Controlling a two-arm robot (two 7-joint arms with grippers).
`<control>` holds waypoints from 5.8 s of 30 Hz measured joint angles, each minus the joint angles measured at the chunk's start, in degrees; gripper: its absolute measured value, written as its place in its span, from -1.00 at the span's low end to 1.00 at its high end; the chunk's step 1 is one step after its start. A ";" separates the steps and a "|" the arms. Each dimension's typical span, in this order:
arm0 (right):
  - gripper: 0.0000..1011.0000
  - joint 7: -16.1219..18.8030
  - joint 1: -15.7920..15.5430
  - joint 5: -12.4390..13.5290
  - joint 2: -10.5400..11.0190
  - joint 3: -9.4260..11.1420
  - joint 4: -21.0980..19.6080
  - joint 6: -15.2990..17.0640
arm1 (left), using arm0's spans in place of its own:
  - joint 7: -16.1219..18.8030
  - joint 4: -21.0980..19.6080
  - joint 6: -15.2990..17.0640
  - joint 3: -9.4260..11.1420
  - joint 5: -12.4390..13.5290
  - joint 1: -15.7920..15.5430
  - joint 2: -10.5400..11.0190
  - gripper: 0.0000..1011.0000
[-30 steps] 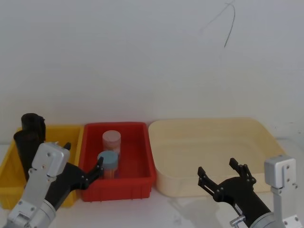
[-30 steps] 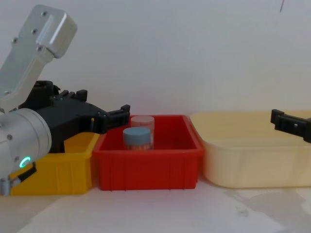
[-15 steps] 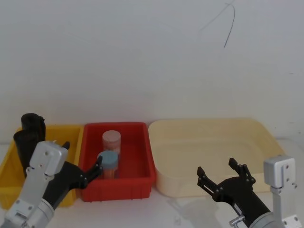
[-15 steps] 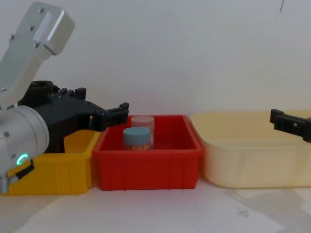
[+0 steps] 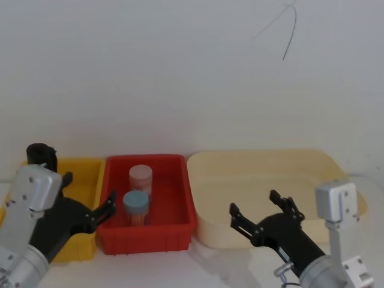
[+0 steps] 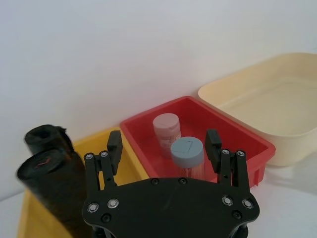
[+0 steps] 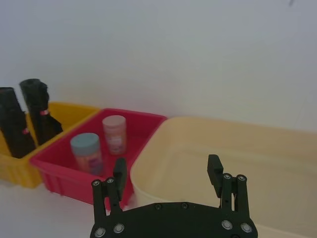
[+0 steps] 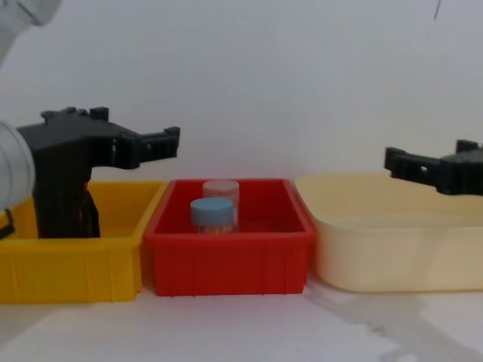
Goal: Pick up the garbage bag with the one hand and transfer it to the other hand.
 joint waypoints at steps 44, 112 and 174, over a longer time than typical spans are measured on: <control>0.98 2.37 14.77 -8.53 -8.17 -11.89 8.59 6.40 | -4.00 -4.02 1.44 -18.16 -9.94 11.22 4.30 0.98; 0.98 7.58 21.21 -10.53 -14.06 -12.23 17.20 14.86 | -16.86 26.20 -0.92 -8.75 -8.90 -12.48 -4.46 0.98; 0.98 6.24 31.69 -15.56 -22.65 -12.95 39.18 12.22 | -17.28 27.10 -0.96 -8.41 -8.91 -13.20 -4.79 0.98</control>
